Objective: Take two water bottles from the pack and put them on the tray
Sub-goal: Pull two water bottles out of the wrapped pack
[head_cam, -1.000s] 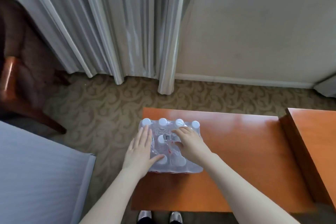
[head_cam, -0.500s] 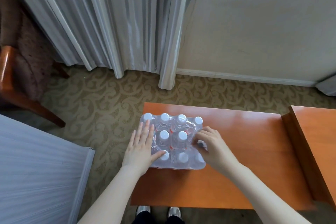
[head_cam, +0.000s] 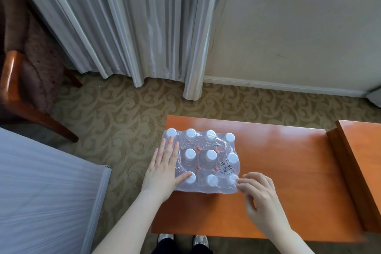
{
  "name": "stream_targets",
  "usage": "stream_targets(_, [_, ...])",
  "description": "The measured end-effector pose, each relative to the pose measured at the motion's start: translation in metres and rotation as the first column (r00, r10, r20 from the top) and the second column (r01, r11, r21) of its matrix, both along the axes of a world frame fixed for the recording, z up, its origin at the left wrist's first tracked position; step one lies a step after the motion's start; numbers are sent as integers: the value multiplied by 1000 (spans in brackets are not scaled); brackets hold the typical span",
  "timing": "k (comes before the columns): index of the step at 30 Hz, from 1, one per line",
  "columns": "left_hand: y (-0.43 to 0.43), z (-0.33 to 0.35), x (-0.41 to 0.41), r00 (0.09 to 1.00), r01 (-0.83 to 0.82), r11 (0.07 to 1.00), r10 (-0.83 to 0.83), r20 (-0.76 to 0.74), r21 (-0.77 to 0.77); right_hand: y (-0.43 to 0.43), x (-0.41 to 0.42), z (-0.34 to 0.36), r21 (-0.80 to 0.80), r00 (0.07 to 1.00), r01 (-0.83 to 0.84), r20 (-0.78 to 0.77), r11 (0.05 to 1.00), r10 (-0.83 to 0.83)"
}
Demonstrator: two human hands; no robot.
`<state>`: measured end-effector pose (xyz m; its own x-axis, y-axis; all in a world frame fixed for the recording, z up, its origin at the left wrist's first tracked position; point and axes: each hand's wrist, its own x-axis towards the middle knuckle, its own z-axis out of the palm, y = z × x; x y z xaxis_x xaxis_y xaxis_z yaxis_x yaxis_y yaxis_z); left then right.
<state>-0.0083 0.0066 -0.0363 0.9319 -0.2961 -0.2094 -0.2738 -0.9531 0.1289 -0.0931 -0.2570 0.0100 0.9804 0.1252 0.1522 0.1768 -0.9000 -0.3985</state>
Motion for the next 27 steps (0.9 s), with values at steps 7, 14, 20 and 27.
stream_targets(7, [0,-2,0,1000,2,1000,-2,3,-4,77,83,45,105,992,-85,98,991,75])
stream_targets(14, [-2,-4,0,1000,-29,998,29,-4,-63,122,130,23,-265,918,-267,-363,927,160])
stream_targets(20, [-1,2,0,998,-12,991,3,-64,-134,122,134,6,-385,844,-371,-519,845,135])
stream_targets(27, [-1,1,1,998,-9,995,3,-55,-103,121,129,4,-442,885,-366,-438,819,159])
